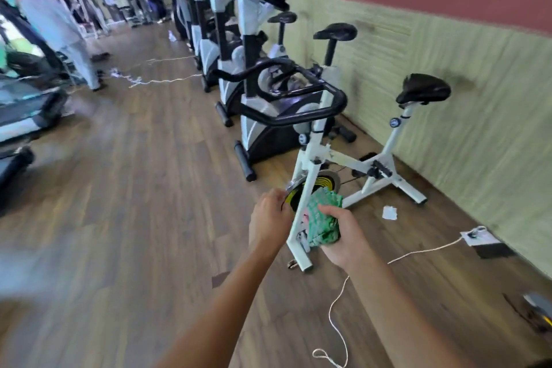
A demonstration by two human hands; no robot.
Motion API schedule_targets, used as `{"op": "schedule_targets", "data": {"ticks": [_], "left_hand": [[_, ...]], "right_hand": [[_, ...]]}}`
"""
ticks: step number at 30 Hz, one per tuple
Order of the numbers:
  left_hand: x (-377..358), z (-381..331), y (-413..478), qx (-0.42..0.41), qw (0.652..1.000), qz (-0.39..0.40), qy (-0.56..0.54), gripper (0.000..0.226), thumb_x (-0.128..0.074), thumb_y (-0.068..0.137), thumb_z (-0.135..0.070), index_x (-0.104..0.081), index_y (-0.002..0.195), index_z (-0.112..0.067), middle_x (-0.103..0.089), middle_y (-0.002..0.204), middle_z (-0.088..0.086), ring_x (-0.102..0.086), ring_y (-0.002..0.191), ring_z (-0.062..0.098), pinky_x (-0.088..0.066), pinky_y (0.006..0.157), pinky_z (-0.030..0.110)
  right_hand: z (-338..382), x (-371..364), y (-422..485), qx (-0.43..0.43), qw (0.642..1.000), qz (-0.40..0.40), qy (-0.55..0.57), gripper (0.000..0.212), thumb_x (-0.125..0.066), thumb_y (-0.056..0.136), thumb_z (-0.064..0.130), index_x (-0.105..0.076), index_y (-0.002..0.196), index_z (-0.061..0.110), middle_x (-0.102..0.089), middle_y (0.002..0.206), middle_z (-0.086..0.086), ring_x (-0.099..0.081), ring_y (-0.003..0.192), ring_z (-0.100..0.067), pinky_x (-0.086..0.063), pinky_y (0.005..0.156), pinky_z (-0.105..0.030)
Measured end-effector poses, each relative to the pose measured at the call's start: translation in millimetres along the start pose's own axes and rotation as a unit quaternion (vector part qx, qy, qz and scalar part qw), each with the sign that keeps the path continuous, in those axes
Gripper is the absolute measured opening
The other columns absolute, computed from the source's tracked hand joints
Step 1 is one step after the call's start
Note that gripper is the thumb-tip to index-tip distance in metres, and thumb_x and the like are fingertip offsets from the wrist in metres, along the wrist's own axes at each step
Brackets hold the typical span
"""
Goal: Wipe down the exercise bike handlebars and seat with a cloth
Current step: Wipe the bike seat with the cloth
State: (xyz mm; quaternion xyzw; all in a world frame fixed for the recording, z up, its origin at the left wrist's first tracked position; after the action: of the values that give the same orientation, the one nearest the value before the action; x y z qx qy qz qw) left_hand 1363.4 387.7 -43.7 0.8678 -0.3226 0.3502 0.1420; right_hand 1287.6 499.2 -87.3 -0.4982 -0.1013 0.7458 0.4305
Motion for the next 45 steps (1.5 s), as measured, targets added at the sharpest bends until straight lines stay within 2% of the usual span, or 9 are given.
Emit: {"op": "schedule_targets", "data": {"ticks": [4, 10, 17, 20, 22, 27, 35, 40, 45], "left_hand": [[-47, -40, 49, -0.041, 0.997, 0.058, -0.014, 0.035, -0.050, 0.091, -0.009, -0.066, 0.121, -0.013, -0.066, 0.119, 0.004, -0.060, 0.110, 0.022, -0.048, 0.094, 0.036], [-131, -96, 140, -0.105, 0.978, 0.179, -0.024, 0.032, -0.047, 0.087, -0.013, -0.066, 0.113, -0.011, -0.067, 0.106, 0.001, -0.064, 0.097, 0.021, -0.051, 0.080, 0.032], [-222, -181, 246, -0.183, 0.946, 0.263, -0.043, 0.021, -0.048, 0.089, -0.001, -0.063, 0.098, -0.012, -0.061, 0.093, 0.007, -0.056, 0.087, 0.021, -0.038, 0.074, 0.027], [-261, -217, 277, -0.179, 0.938, 0.293, -0.049, 0.033, -0.049, 0.094, -0.005, -0.064, 0.123, -0.007, -0.068, 0.118, 0.010, -0.061, 0.111, 0.024, -0.039, 0.083, 0.021], [-290, -242, 293, -0.177, 0.930, 0.317, -0.055, 0.035, -0.049, 0.095, -0.004, -0.061, 0.127, -0.006, -0.066, 0.123, 0.010, -0.061, 0.114, 0.023, -0.034, 0.076, 0.014], [-374, -284, 335, -0.124, 0.924, 0.357, -0.055, 0.032, -0.049, 0.095, -0.007, -0.062, 0.125, -0.006, -0.068, 0.119, 0.008, -0.066, 0.106, 0.029, -0.049, 0.088, 0.030], [-517, -338, 451, -0.045, 0.943, 0.330, -0.023, 0.031, -0.045, 0.094, -0.004, -0.066, 0.117, -0.009, -0.069, 0.112, 0.007, -0.061, 0.100, 0.021, -0.040, 0.076, 0.023], [-577, -361, 527, -0.002, 0.952, 0.304, -0.024, 0.026, -0.047, 0.092, -0.004, -0.066, 0.110, -0.007, -0.065, 0.100, 0.004, -0.062, 0.097, 0.025, -0.046, 0.082, 0.031], [-593, -369, 609, 0.004, 0.978, 0.207, -0.012, 0.028, -0.047, 0.092, -0.014, -0.066, 0.112, -0.017, -0.070, 0.104, 0.005, -0.066, 0.094, 0.027, -0.054, 0.084, 0.039]], "right_hand": [[46, 13, 33, 0.038, 0.998, -0.041, 0.019, 0.026, -0.050, 0.099, 0.014, -0.064, 0.118, 0.003, -0.069, 0.117, -0.018, -0.065, 0.105, -0.030, -0.044, 0.105, -0.041], [124, 36, 94, 0.107, 0.987, -0.085, 0.087, 0.038, -0.047, 0.100, 0.014, -0.055, 0.134, 0.001, -0.070, 0.099, -0.015, -0.071, 0.071, -0.024, -0.048, 0.077, -0.035], [229, 55, 157, 0.184, 0.960, -0.157, 0.141, 0.039, -0.046, 0.100, 0.014, -0.052, 0.136, -0.002, -0.066, 0.096, -0.013, -0.063, 0.079, -0.025, -0.046, 0.078, -0.035], [272, 67, 172, 0.201, 0.948, -0.197, 0.150, 0.031, -0.047, 0.101, 0.014, -0.057, 0.126, 0.000, -0.066, 0.099, -0.014, -0.063, 0.084, -0.026, -0.047, 0.082, -0.035], [299, 79, 186, 0.209, 0.938, -0.221, 0.165, 0.026, -0.049, 0.100, 0.014, -0.060, 0.120, 0.001, -0.067, 0.099, -0.014, -0.063, 0.084, -0.027, -0.047, 0.082, -0.035], [367, 118, 238, 0.212, 0.921, -0.252, 0.209, 0.017, -0.052, 0.099, 0.013, -0.063, 0.106, 0.003, -0.065, 0.090, -0.013, -0.058, 0.075, -0.024, -0.045, 0.071, -0.033], [507, 197, 374, 0.163, 0.934, -0.268, 0.173, 0.047, -0.055, 0.100, 0.025, -0.048, 0.143, 0.008, -0.058, 0.129, -0.015, -0.058, 0.100, -0.026, -0.043, 0.095, -0.036], [581, 217, 452, 0.100, 0.946, -0.285, 0.115, 0.047, -0.059, 0.098, 0.032, -0.050, 0.141, 0.013, -0.061, 0.124, -0.011, -0.061, 0.114, -0.029, -0.045, 0.090, -0.036], [612, 209, 530, 0.048, 0.953, -0.287, 0.084, 0.043, -0.058, 0.096, 0.046, -0.055, 0.130, 0.020, -0.064, 0.117, -0.008, -0.064, 0.103, -0.025, -0.046, 0.072, -0.034]]}}
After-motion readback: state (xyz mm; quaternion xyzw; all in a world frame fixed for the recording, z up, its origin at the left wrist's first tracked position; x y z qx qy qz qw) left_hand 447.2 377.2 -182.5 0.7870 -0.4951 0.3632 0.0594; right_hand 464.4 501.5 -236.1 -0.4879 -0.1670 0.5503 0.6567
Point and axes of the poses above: each hand's wrist, its own y-axis towards the middle knuckle, its own x-axis out of the back of the hand, z = x × y, the point moved 3 cm from there along y, towards the middle knuckle
